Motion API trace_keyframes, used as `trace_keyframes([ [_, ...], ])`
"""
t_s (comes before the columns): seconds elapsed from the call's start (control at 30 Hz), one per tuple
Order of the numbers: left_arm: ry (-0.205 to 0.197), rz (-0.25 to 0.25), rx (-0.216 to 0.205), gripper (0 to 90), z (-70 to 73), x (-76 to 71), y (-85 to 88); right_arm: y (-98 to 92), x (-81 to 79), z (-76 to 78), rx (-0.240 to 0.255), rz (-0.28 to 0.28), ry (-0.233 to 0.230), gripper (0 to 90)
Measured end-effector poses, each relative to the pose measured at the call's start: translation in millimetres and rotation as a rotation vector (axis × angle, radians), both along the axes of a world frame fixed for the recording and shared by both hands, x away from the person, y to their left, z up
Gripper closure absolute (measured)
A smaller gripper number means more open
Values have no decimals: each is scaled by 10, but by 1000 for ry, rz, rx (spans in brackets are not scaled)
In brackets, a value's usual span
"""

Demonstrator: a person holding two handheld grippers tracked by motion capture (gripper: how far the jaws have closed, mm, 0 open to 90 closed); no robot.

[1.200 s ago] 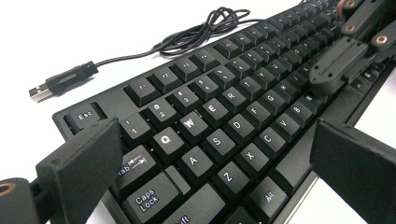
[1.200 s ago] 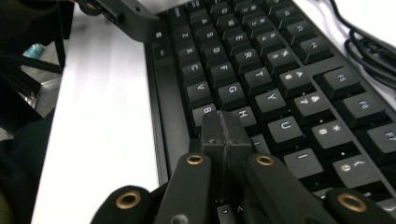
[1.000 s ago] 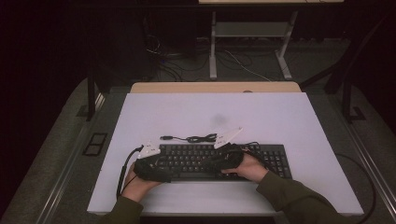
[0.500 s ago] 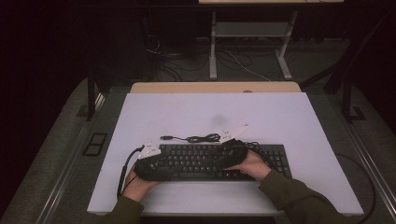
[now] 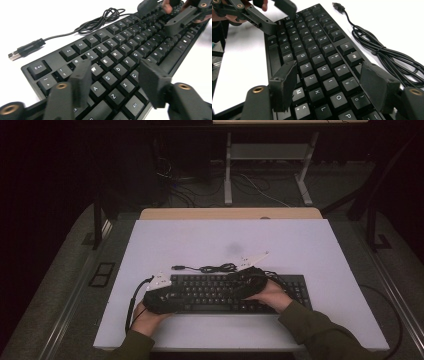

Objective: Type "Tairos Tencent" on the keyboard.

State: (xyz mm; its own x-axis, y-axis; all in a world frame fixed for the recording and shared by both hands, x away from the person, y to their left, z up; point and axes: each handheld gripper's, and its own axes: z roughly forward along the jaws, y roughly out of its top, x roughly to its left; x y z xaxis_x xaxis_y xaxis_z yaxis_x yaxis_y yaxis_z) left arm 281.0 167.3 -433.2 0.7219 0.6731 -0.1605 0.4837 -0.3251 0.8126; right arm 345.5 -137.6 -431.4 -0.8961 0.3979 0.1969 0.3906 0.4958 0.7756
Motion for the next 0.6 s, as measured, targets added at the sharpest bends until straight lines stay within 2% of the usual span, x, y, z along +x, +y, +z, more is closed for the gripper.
trace_keyframes([
  [0.4,35,-71,-9,846,-28,16,-94,-22,16,-1,-4,-24,-17,250],
  [0.5,45,-85,-14,892,-43,20,-119,-22,17,-1,-4,-26,-17,244],
  [0.6,49,-92,-8,892,-55,24,-146,-23,18,0,-4,-28,-18,239],
])
